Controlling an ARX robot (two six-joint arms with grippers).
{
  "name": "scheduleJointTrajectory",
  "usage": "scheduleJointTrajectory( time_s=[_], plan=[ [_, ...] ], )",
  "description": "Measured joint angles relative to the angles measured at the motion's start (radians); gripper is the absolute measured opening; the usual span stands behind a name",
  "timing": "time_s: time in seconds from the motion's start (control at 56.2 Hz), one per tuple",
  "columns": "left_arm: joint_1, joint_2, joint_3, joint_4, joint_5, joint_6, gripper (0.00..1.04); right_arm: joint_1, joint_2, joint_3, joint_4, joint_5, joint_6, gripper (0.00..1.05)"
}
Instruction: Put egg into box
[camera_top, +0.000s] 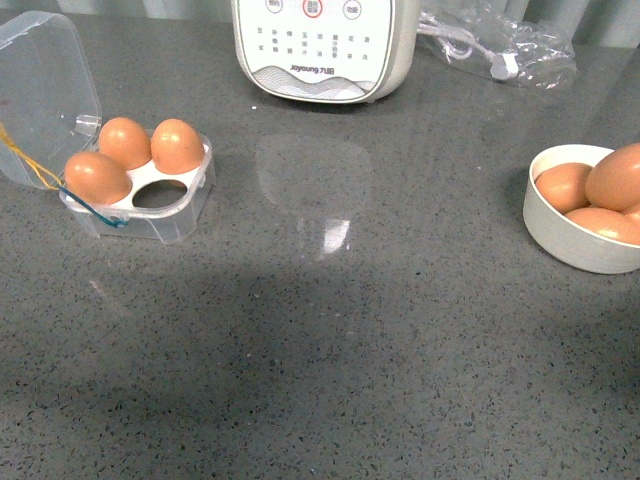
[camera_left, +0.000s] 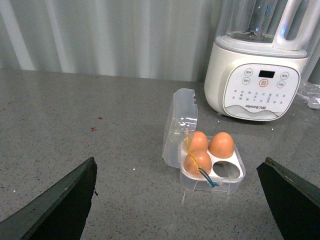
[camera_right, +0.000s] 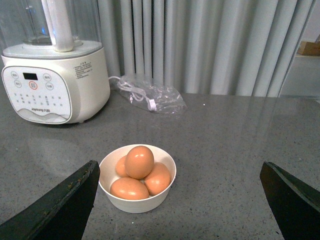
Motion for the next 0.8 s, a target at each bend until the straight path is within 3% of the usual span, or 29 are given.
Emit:
scheduleJointTrajectory(
  time_s=[0.8],
  plan=[
    [0.0, 0.0, 0.0, 0.0, 0.0, 0.0, 0.98, 0.0, 0.0, 0.0, 0.0, 0.0, 0.0, 0.97]
  ],
)
